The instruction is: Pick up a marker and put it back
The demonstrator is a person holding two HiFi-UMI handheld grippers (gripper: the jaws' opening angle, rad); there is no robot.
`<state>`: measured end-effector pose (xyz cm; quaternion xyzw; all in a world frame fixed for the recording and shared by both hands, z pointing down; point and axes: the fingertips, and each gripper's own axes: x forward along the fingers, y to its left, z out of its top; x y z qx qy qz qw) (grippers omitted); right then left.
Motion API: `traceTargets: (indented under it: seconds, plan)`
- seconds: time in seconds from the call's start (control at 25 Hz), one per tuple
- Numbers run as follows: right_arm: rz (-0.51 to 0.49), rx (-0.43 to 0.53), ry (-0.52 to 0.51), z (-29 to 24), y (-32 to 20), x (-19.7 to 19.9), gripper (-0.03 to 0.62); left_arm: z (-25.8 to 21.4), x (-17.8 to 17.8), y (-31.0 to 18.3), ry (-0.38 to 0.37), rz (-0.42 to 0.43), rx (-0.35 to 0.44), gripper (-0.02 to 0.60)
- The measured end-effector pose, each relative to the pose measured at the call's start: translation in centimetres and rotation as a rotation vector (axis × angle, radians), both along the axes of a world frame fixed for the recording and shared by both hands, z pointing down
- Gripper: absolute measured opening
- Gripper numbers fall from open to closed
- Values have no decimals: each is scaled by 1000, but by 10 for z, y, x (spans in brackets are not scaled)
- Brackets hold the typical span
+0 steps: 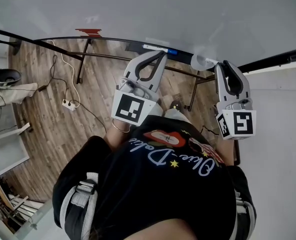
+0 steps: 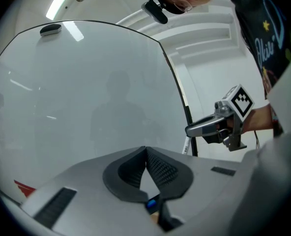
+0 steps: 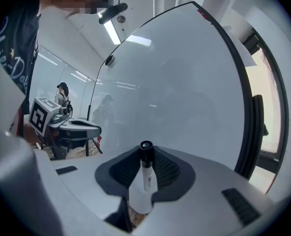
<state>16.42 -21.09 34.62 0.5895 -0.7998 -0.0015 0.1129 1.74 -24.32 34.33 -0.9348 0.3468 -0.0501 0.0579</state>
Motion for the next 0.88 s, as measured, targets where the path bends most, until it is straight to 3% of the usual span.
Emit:
traceTargets:
  seconds: [0.88]
  plan:
    - [59, 50, -47, -30, 13, 26, 72, -4, 15, 2, 5, 48, 0, 3]
